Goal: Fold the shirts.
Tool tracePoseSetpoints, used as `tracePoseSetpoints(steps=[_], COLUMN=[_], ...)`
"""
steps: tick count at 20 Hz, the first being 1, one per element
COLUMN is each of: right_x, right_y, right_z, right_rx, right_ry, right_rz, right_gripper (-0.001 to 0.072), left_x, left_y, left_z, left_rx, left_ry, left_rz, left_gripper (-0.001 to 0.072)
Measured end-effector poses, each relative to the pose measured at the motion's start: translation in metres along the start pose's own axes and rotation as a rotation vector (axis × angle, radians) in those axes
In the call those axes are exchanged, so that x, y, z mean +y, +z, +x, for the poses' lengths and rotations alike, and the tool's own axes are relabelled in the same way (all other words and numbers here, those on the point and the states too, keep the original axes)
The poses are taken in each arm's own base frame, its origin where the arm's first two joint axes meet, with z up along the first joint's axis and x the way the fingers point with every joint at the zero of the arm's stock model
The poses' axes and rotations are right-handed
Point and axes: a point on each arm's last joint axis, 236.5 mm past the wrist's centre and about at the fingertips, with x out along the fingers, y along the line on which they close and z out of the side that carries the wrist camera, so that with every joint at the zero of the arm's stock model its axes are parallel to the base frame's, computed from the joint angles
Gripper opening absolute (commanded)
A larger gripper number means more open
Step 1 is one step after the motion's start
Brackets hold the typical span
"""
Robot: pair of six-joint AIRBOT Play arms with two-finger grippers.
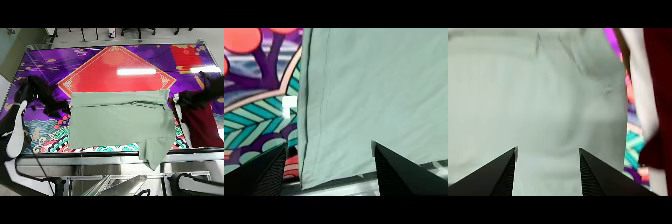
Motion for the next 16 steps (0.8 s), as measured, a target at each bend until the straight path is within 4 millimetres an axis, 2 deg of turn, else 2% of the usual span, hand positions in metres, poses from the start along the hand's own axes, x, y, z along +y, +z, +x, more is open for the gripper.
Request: tracePoseSetpoints(steps=[1, 3, 7, 10, 16], right_x=[-0.009, -0.029, -0.048, -0.05, -0.051], right_y=[-0.016, -0.043, -0.074, -0.082, -0.092], right_z=[-0.002, -0.004, -0.003, -0.001, 0.003], right_rx=[-0.011, -0.045, -0.072, -0.074, -0.056], right_ry=[-0.004, -0.014, -0.018, -0.012, -0.003], right_rz=[0.031, 0.099, 0.175, 0.19, 0.2], right_gripper=[0.0526, 0.0526, 0.0526, 0.0526, 0.0526], left_x=[0.005, 0.008, 0.004, 0.005, 0.006], left_y=[-0.016, -0.042, -0.066, -0.075, -0.074], left_z=[0.013, 0.037, 0.066, 0.073, 0.068], left_rx=[0.018, 0.032, 0.02, 0.036, 0.031], left_ry=[-0.01, -0.056, -0.163, -0.181, -0.175], left_rz=[-0.013, -0.04, -0.081, -0.086, -0.062], left_gripper=[0.0593, 0.0593, 0.0593, 0.0592, 0.0593])
